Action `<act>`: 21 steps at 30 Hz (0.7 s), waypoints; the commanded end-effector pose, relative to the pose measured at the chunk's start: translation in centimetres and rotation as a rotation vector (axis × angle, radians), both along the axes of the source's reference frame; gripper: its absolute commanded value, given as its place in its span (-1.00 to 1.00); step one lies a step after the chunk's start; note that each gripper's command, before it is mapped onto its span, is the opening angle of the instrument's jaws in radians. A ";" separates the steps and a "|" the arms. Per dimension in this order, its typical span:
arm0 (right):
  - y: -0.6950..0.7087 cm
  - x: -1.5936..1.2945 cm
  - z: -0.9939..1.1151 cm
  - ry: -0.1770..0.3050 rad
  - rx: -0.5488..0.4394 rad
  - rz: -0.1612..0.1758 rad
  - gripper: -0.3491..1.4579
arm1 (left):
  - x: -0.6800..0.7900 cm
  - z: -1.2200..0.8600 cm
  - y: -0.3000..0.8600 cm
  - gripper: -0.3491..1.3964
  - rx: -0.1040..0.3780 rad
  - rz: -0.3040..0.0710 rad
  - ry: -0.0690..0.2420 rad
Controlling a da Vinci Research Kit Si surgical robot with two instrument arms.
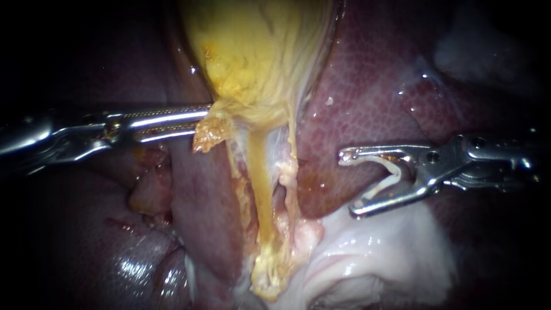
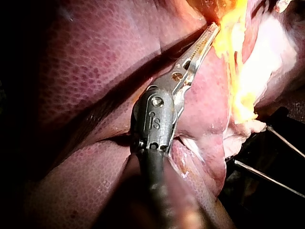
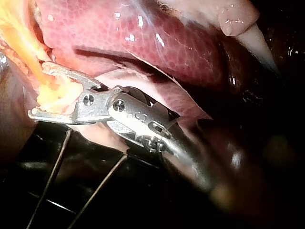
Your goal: Clipping first clip left tube
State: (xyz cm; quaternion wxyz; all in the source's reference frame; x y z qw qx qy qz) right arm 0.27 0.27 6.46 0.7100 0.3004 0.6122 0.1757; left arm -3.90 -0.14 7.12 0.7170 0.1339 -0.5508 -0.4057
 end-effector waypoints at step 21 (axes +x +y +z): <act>0.00 -0.02 0.01 0.000 0.000 -0.002 0.05 | 0.63 -0.36 -0.04 -0.08 0.014 0.016 -0.031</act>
